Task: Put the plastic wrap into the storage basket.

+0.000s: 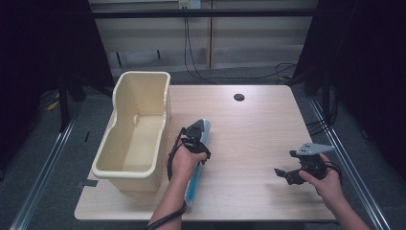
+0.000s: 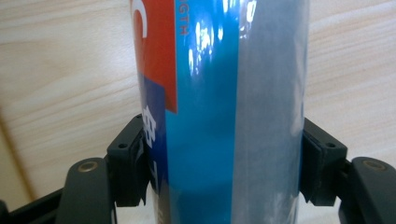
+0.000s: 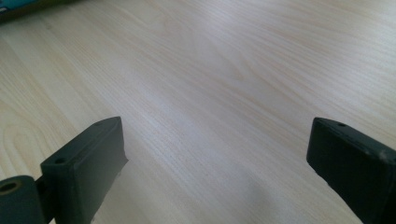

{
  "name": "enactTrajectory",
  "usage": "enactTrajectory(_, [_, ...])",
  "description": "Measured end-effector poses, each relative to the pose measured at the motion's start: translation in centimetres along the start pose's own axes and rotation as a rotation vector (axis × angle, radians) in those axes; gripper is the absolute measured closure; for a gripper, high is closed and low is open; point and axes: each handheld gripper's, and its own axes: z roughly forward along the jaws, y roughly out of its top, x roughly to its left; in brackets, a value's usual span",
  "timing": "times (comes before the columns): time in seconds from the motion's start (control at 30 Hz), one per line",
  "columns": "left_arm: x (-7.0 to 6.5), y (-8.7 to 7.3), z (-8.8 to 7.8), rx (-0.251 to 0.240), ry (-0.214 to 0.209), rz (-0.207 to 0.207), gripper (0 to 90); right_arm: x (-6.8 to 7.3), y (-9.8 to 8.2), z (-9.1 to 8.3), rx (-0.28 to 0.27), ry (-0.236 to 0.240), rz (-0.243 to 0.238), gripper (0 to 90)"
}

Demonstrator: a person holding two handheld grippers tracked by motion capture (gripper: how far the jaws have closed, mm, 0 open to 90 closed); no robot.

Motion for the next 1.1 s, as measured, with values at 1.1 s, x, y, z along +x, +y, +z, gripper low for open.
enactTrajectory(1.1, [0.0, -1.9, 1.3, -0.106, 0.005, -0.025, 31.0, 0.2, 0.0, 0.1, -0.007, 0.014, 0.003, 4.1])
